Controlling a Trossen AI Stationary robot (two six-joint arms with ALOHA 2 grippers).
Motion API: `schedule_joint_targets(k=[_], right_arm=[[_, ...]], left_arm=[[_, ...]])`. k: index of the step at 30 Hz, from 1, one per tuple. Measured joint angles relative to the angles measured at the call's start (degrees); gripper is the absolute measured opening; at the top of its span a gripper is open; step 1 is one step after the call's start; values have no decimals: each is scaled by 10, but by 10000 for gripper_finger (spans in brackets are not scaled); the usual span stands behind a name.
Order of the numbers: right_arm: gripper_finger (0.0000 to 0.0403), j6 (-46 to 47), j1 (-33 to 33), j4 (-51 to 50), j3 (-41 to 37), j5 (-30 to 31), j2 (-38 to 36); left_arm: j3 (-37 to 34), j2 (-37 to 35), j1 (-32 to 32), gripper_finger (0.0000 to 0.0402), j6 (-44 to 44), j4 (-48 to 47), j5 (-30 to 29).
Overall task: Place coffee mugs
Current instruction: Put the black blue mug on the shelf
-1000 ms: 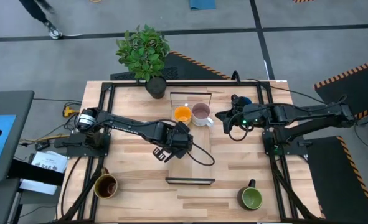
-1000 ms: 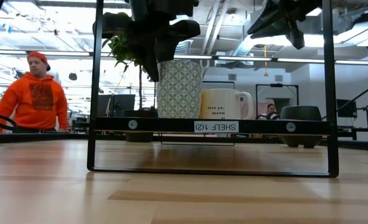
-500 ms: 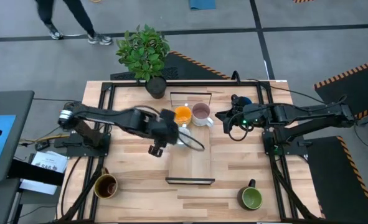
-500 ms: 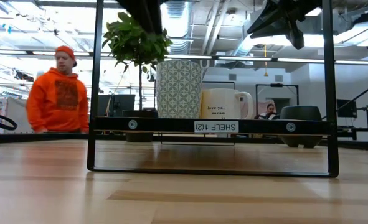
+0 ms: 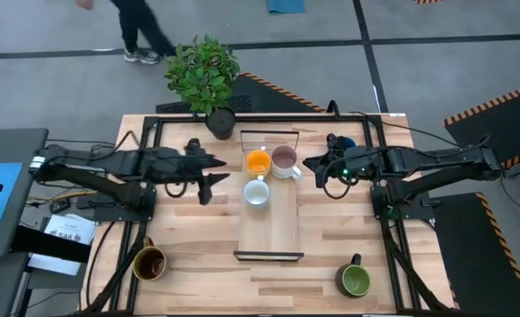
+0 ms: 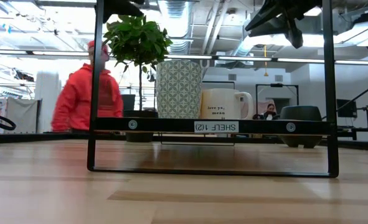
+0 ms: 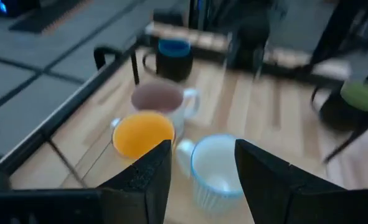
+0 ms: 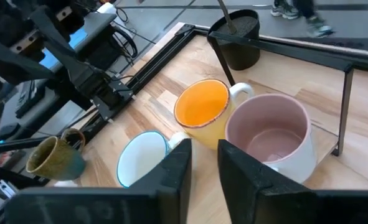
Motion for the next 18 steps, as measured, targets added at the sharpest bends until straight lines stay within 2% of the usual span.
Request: schedule_joint_targets(k=[5,9,11,13,18], right_arm=[[183,12,-5,-18,1,-1,0],[245,31,-58,-166,53,-3,1],[258,41,-107,-265,92,-3,13],[261,27,-161,-348,118,-28,34],[262,-70,-281,-428,127,-137,94]], left_arm=[[-68,-59,0,161,-5,76,-26],[-73,-77,0,161,-11,67,-39],[-73,-78,0,161,-9,66,-39],[-73,-78,0,161,-1,62,-39],[-73,-72,0,161,-2,55,-39]])
